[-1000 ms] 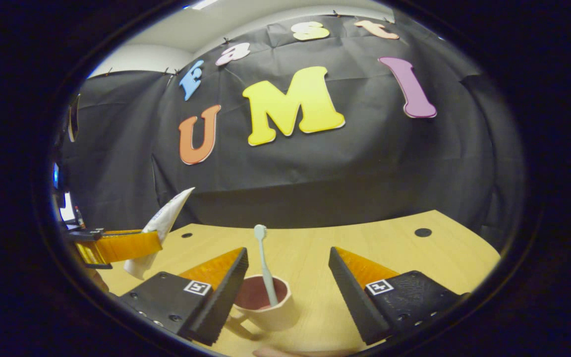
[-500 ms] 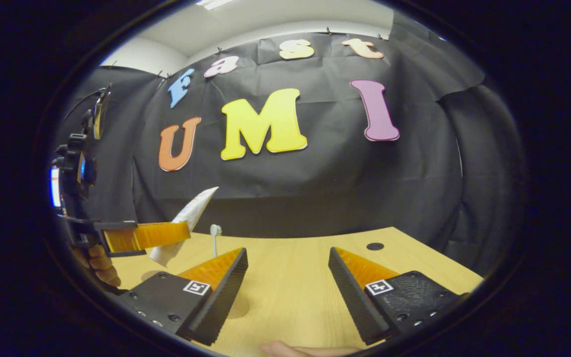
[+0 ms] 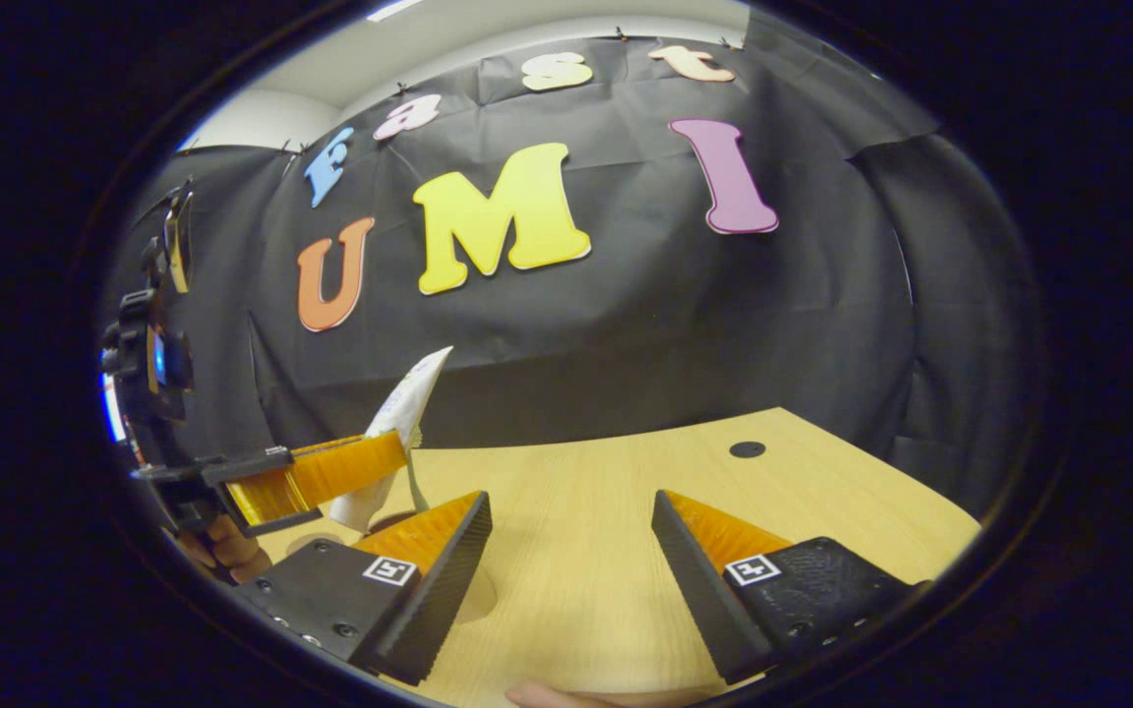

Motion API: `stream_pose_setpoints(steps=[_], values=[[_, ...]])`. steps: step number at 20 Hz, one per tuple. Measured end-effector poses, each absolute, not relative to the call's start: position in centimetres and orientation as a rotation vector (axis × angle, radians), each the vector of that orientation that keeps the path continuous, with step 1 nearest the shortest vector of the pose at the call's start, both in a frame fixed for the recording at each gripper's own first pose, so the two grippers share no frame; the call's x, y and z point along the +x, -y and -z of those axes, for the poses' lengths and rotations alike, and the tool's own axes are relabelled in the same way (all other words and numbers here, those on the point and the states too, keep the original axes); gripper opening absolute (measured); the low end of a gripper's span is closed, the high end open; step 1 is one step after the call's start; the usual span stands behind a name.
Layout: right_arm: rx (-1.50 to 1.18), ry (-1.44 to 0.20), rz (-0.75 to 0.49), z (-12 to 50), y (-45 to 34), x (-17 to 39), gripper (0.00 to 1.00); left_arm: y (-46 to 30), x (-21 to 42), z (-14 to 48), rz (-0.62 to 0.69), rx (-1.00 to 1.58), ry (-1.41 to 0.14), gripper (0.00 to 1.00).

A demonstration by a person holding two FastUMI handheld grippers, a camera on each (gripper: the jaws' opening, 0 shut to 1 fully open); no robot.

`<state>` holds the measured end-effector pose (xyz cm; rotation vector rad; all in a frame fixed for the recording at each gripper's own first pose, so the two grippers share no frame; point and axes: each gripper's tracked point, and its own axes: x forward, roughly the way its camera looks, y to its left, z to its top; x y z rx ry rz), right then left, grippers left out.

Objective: Put the toothbrush and toothpaste on the desktop into the cup, then pick up the cup and place it on the coaster on the desktop.

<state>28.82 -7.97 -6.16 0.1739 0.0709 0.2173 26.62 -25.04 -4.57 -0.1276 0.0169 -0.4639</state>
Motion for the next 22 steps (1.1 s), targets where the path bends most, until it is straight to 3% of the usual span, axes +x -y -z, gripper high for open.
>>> stream_pose_setpoints(steps=[5, 12, 13, 14, 19, 22], values=[[0.303, -0.138, -0.246, 6.8, 8.3, 29.3, 0.94, 25.6, 26.5, 6.0, 0.462, -0.068, -0.029, 0.41], [0.324, -0.172, -0.204, 7.9, 9.7, 30.5, 1.00, 24.8, 25.5, 5.1, 0.445, -0.063, 0.002, 0.47], [0.321, -0.171, -0.205, 7.9, 9.5, 30.6, 0.97, 24.5, 25.1, 5.2, 0.444, -0.071, -0.009, 0.53], [0.323, -0.180, -0.211, 8.0, 9.2, 30.6, 0.97, 24.0, 24.6, 5.2, 0.434, -0.069, -0.016, 0.47], [0.228, -0.137, -0.146, 6.7, 9.9, 29.9, 0.97, 20.4, 21.9, 5.1, 0.389, -0.024, -0.027, 0.78], [0.224, -0.141, -0.138, 6.1, 9.9, 28.7, 0.97, 17.4, 20.0, 4.9, 0.357, -0.025, -0.006, 0.88]])
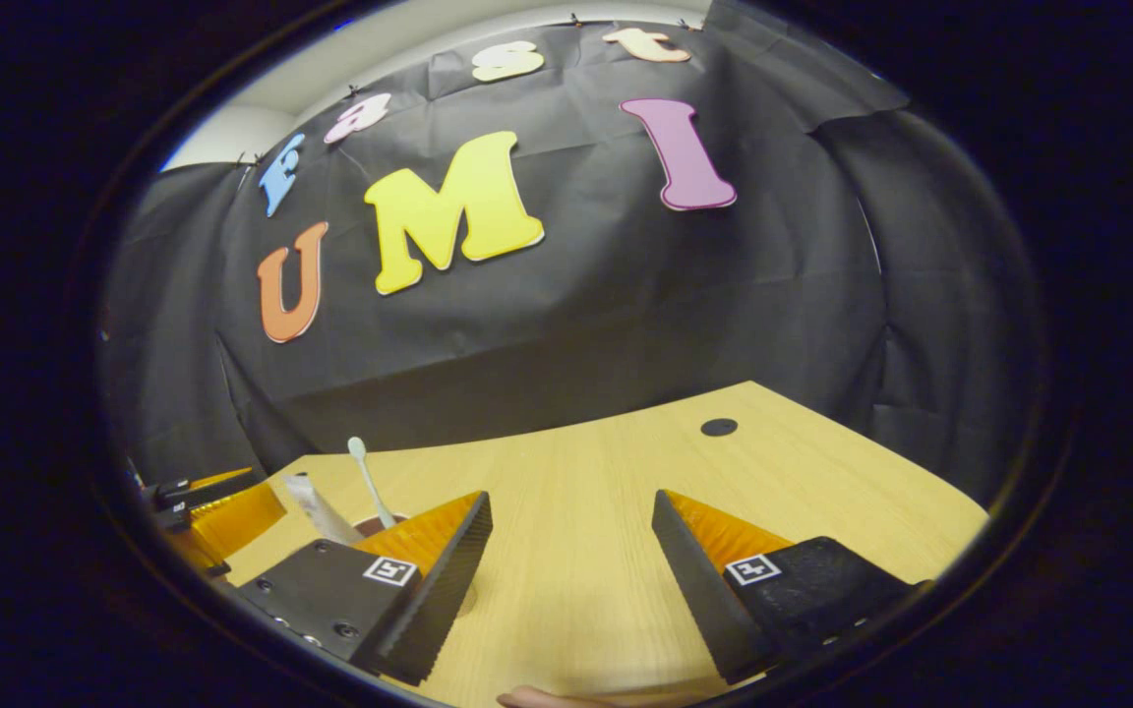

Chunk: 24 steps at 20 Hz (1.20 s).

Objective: Put the toothbrush and toothpaste on the desktop into the cup, then pick up the cup and place it on the coaster on the desktop.

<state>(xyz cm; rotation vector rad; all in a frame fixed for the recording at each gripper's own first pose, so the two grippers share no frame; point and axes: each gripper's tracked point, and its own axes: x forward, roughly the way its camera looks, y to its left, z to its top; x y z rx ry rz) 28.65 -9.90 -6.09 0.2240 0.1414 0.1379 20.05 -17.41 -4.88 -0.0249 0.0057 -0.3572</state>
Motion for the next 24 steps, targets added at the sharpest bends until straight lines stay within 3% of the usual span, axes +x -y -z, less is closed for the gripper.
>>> stream_pose_setpoints(steps=[1, 2, 16, 24], values=[[0.221, -0.154, -0.138, 6.1, 9.8, 28.2, 0.97, 16.4, 19.4, 4.8, 0.347, -0.034, 0.000, 0.90], [0.221, -0.164, -0.134, 6.0, 9.7, 27.8, 0.97, 15.4, 18.7, 4.7, 0.340, -0.041, 0.003, 1.00], [-0.011, -0.296, -0.202, 7.1, -0.3, 22.9, 0.97, 4.0, 12.0, 6.2, 0.178, -0.003, 0.064, 0.98], [0.040, -0.581, -0.249, 11.3, -4.9, 24.4, 0.97, 0.2, 11.2, 6.7, 0.128, -0.043, 0.082, 0.98]])
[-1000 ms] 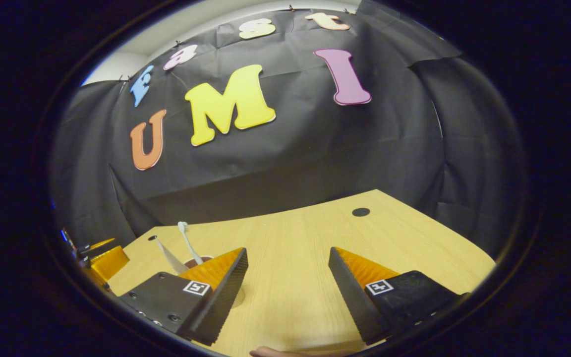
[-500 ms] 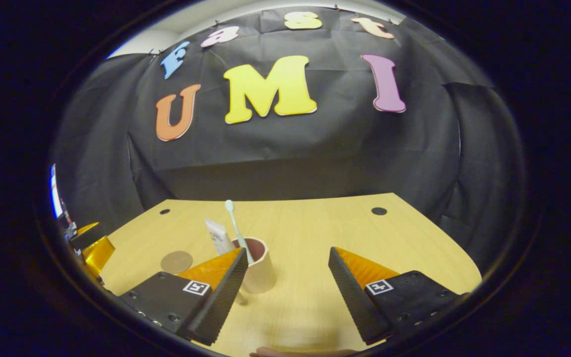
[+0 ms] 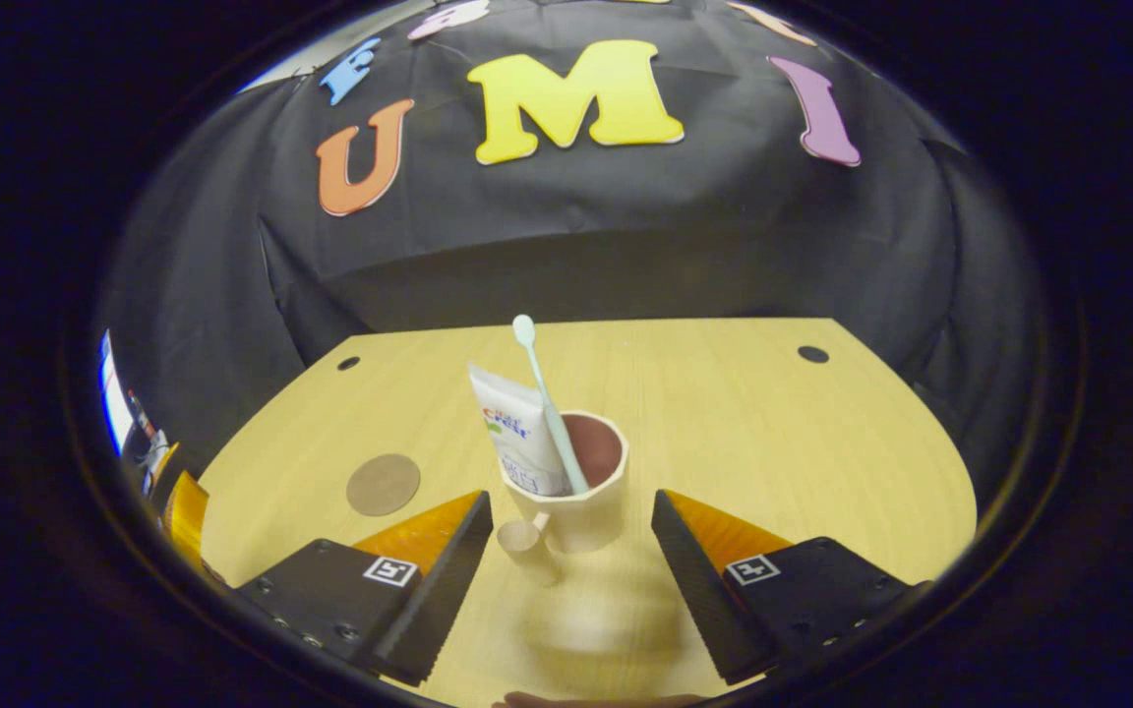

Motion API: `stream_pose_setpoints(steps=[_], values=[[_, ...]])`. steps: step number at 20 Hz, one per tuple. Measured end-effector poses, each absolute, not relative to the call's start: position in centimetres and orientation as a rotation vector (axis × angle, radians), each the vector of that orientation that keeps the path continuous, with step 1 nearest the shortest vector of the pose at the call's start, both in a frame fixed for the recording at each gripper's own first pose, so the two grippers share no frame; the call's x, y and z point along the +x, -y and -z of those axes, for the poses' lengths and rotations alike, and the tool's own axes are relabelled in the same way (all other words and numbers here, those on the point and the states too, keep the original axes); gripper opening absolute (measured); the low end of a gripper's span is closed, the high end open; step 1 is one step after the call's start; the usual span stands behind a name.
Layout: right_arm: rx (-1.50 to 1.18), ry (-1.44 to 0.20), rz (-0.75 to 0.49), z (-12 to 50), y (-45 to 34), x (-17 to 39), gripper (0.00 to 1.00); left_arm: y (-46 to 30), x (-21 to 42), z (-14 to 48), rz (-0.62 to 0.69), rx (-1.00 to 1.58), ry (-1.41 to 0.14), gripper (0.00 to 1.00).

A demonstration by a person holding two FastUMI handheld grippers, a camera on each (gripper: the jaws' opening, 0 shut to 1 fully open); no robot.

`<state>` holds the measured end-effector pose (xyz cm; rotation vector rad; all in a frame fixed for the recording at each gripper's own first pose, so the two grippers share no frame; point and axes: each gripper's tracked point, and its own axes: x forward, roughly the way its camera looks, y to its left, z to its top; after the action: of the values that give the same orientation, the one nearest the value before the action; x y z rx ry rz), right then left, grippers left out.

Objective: Put the toothbrush and toothpaste on the desktop into the cup, then pick up the cup and place it on the coaster on the desktop.

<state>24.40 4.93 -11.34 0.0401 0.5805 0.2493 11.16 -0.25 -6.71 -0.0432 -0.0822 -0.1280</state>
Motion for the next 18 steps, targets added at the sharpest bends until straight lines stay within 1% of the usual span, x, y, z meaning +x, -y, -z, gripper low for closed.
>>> stream_pose_setpoints(steps=[3, 7, 10, 14, 15, 16, 18], values=[[0.034, -0.684, -0.252, 11.9, -6.3, 24.9, 0.96, -1.0, 11.0, 6.9, 0.112, -0.046, 0.089, 0.98], [-0.017, -0.803, -0.182, 13.3, -6.5, 25.5, 0.95, -1.8, 11.1, 7.2, 0.102, -0.064, 0.077, 0.98], [-0.025, -0.896, -0.135, 14.1, -6.1, 26.1, 0.93, -2.5, 11.2, 7.4, 0.087, -0.056, 0.084, 0.98], [0.053, -1.053, -0.058, 16.7, -5.7, 26.8, 0.82, -3.0, 11.2, 7.7, 0.069, -0.022, 0.095, 0.98], [0.064, -1.088, -0.041, 17.5, -5.6, 26.8, 0.77, -3.0, 11.2, 7.8, 0.071, -0.021, 0.095, 0.98], [0.061, -1.109, -0.035, 18.2, -5.6, 27.0, 0.73, -3.1, 11.2, 8.0, 0.071, -0.022, 0.093, 0.98], [0.038, -1.093, -0.025, 17.8, -5.6, 27.5, 0.70, -3.3, 11.3, 8.4, 0.074, -0.032, 0.085, 0.98]])
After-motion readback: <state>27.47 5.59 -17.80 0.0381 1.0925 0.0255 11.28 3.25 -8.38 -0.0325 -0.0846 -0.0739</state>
